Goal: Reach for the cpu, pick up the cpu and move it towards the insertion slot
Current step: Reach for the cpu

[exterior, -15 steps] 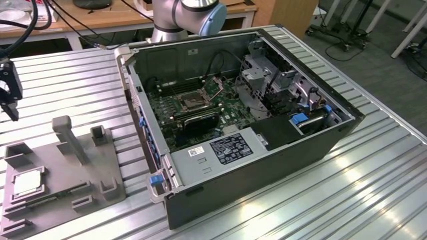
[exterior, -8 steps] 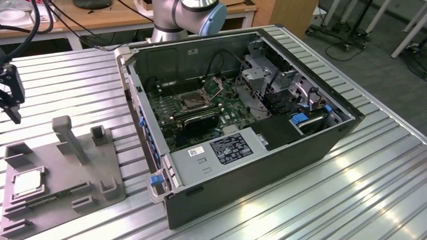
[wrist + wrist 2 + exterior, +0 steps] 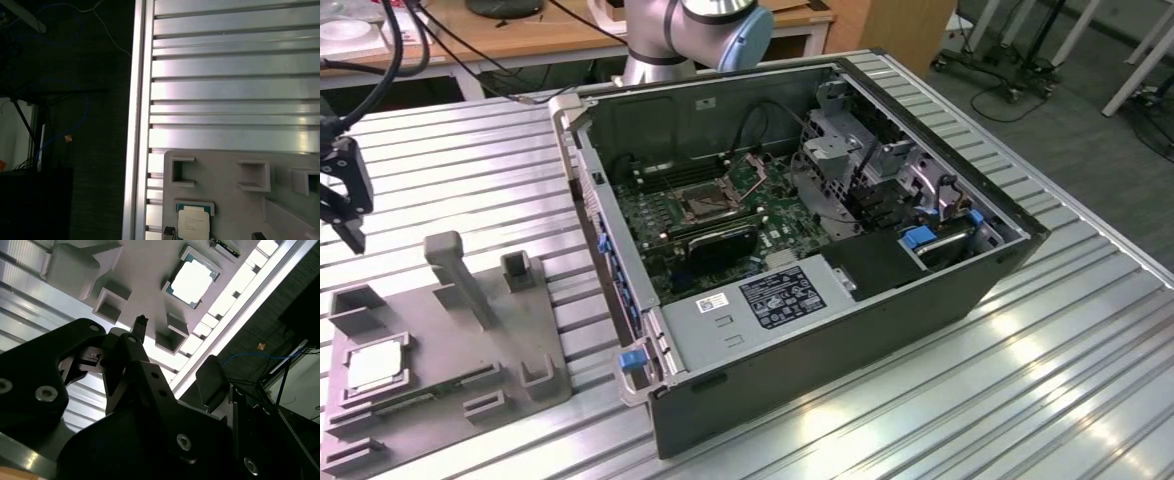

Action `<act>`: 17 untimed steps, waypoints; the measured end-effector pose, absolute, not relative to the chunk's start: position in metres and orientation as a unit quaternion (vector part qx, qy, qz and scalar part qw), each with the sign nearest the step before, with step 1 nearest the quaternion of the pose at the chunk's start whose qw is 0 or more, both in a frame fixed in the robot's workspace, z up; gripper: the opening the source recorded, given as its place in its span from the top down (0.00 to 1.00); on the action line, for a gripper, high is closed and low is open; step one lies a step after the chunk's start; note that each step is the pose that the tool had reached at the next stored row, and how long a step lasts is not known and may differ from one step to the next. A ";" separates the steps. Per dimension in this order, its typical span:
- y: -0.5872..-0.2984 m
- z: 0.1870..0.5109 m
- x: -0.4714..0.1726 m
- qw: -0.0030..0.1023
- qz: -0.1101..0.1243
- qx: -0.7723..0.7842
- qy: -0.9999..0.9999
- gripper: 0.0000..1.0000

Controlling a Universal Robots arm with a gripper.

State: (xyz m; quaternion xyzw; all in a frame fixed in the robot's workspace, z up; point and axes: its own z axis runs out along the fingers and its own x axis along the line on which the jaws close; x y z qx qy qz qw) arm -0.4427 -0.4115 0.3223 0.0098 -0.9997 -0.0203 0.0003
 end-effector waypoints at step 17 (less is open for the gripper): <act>-0.412 0.315 -0.443 -0.001 -0.021 0.010 -1.000 0.33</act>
